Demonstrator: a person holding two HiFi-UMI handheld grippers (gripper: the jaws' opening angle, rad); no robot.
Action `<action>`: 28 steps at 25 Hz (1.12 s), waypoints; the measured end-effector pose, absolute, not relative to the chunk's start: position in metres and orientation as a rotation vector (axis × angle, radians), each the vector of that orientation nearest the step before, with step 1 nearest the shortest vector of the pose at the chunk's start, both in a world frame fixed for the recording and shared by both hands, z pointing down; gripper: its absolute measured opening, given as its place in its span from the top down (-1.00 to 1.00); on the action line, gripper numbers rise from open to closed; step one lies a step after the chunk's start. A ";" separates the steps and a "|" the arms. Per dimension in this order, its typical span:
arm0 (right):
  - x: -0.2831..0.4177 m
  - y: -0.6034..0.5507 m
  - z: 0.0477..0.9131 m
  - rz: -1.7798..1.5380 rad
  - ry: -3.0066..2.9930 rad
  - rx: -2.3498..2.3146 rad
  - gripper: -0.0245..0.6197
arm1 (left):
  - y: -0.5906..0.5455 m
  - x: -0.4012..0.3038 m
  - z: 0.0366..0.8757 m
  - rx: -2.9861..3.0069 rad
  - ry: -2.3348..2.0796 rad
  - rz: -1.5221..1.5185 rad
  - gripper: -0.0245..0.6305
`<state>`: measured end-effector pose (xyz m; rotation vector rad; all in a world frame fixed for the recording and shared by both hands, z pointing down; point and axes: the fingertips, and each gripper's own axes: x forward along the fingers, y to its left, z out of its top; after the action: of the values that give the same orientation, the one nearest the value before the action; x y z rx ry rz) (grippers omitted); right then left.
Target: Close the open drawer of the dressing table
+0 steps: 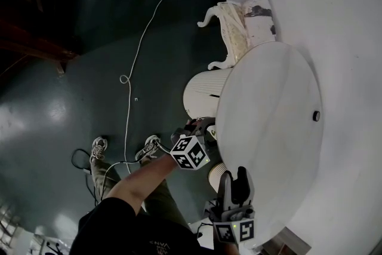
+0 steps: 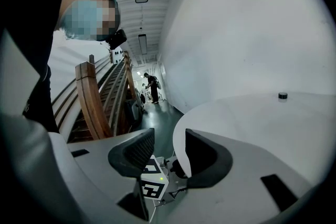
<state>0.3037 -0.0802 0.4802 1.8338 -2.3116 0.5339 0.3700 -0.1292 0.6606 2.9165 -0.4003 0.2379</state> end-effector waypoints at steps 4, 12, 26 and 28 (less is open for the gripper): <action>0.309 -0.076 0.482 0.547 -2.313 1.825 0.34 | -0.130 0.372 0.660 2.913 -0.406 0.212 0.08; 0.311 -0.075 0.484 0.561 -2.312 1.817 0.34 | -0.133 0.374 0.659 2.912 -0.400 0.179 0.06; 0.299 -0.074 0.471 0.559 -2.325 1.854 0.34 | -0.123 0.356 0.667 2.874 -0.383 0.274 0.05; 0.296 -0.073 0.463 0.556 -2.328 1.876 0.34 | -0.120 0.340 0.670 2.860 -0.400 0.310 0.05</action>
<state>0.2959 -0.0728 0.4634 1.8761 -2.3283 0.5561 0.3402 -0.1203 0.6697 2.8604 -0.4003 0.3096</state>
